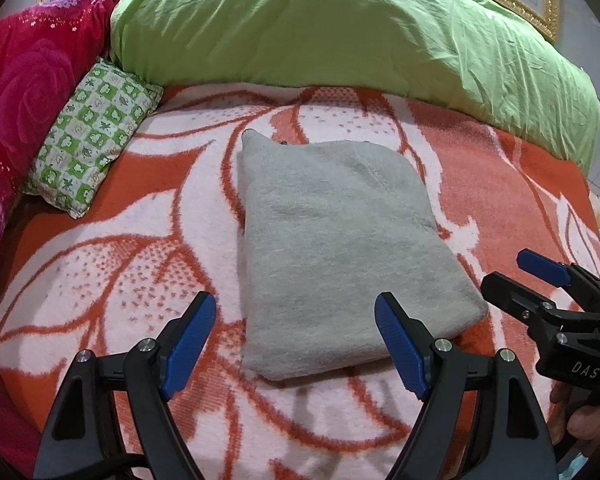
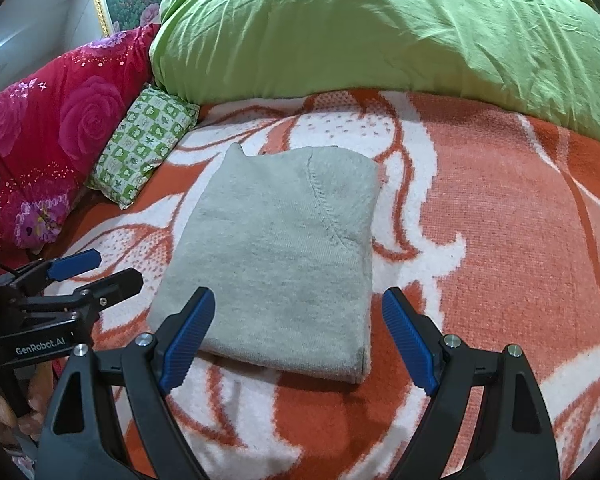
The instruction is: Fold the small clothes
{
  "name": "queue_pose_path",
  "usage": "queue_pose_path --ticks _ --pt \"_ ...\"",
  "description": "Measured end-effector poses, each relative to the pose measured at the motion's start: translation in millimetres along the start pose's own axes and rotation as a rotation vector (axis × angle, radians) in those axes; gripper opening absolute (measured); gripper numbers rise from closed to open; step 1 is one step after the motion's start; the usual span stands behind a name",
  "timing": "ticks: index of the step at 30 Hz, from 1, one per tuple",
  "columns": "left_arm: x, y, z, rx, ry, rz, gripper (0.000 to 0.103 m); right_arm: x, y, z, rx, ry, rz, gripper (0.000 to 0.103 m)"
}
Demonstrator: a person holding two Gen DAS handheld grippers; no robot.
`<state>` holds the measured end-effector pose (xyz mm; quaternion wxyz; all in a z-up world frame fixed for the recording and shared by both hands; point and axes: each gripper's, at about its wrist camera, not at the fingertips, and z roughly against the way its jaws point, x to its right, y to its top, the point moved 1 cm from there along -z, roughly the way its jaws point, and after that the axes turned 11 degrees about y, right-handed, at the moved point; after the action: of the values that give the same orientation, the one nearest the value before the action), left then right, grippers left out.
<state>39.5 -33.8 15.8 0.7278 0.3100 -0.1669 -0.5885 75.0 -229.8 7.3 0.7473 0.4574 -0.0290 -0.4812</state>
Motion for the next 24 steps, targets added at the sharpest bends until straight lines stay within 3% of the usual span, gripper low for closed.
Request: queue_pose_path --ticks 24 --pt "6.4 -5.2 -10.2 -0.019 -0.005 -0.025 0.082 5.8 -7.9 -3.8 -0.016 0.004 -0.008 0.086"
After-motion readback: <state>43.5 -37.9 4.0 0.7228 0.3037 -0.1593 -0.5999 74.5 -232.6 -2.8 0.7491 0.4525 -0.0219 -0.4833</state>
